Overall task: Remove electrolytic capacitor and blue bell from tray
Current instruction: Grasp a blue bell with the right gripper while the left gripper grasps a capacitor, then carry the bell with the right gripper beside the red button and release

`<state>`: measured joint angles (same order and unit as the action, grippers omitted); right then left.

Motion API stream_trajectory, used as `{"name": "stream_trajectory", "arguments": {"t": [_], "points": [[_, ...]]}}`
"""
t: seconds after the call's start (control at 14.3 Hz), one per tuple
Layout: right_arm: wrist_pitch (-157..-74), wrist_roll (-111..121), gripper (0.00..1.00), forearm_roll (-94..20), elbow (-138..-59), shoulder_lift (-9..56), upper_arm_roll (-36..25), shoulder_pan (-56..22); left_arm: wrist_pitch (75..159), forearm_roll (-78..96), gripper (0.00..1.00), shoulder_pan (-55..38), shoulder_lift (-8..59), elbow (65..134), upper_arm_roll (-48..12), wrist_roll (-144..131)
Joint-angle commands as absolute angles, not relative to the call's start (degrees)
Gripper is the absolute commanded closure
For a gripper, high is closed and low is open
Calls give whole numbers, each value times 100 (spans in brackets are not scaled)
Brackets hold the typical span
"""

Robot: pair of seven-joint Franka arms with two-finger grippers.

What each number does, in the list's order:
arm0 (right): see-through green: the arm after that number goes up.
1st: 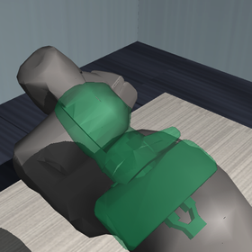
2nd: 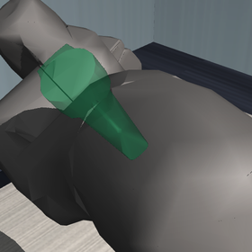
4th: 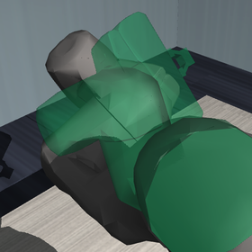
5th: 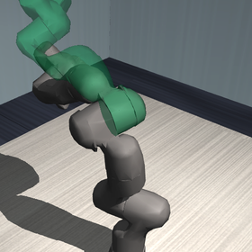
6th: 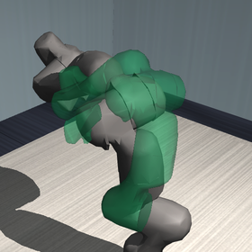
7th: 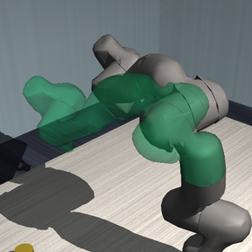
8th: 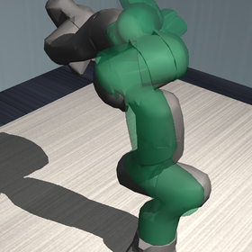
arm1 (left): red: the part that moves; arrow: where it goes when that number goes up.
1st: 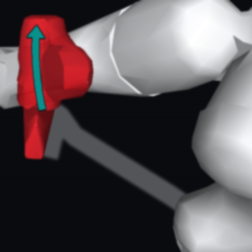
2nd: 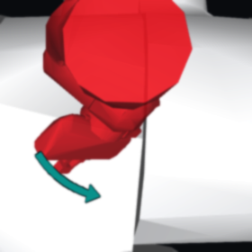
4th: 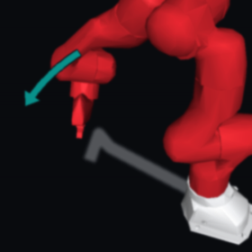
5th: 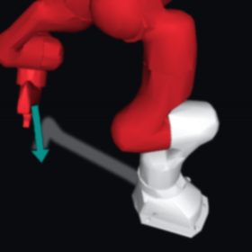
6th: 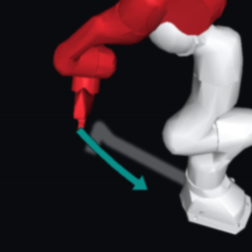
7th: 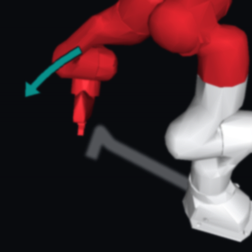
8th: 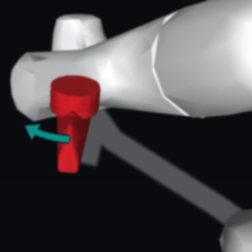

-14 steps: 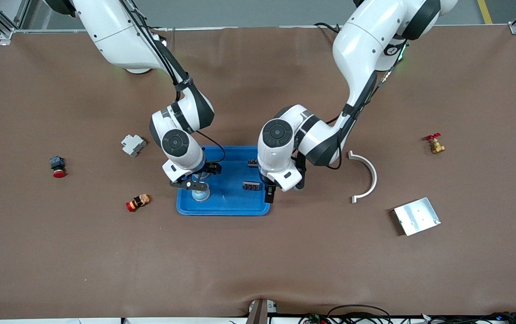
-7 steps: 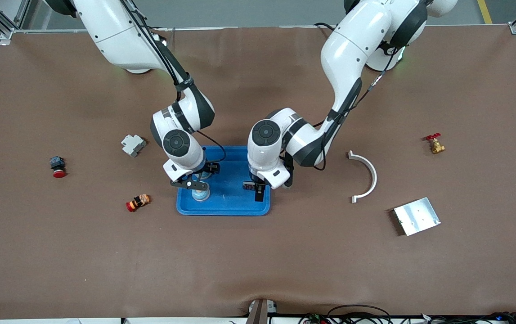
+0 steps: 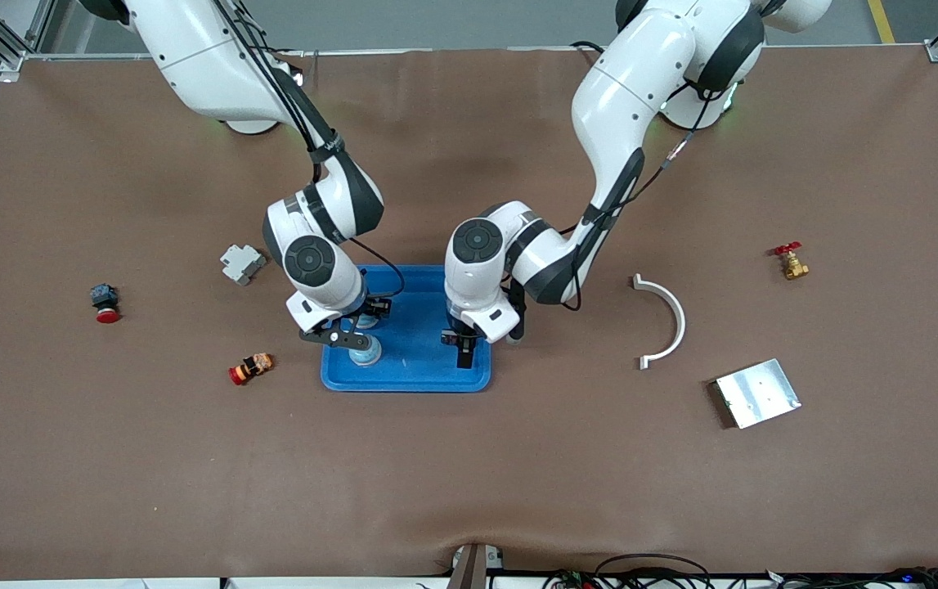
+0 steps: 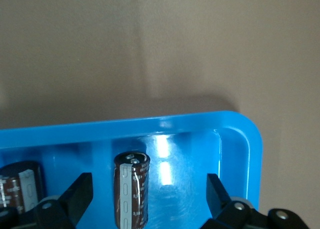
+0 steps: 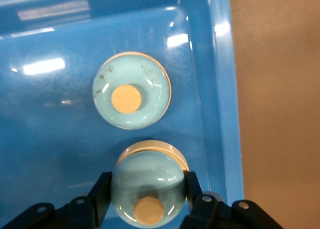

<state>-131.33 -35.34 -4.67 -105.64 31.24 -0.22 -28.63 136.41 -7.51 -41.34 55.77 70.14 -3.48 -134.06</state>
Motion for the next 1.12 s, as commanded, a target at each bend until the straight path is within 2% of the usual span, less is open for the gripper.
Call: {"name": "stream_trajectory", "arguments": {"t": [0.0, 0.14, 0.35, 0.49, 0.63, 0.91, 1.05], "points": [[-12475, -2991, 90, -790, -10635, 2655, 88, -2480, 13825, -826, 0, -4332, 5774, 6829, -124, -13588], [-12122, -2438, 94, -800, -10678, 2427, 70, -2094, 13991, -826, 0, -4613, 5827, 6829, 148, -13588], [-11804, -937, 99, -765, -10722, 2382, 35, -1215, 14018, -826, 0, -4649, 5853, 6829, 185, -13719], [-11804, -476, 99, -625, -10819, 2382, -35, -689, 14053, -826, 0, -4658, 5853, 6829, 193, -13729], [-11812, 102, 99, -248, -10924, 2295, 35, -125, 14054, -826, 6, -4658, 5854, 6838, 202, -13729], [-11952, 1772, 99, -97, -11144, 2259, 9, 701, 14054, -844, 30, -4719, 5854, 6838, 220, -13720], [-12600, 2440, 97, 43, -11581, 2259, -52, 948, 14054, -844, 50, -4798, 5854, 6838, 325, -13720]]}}
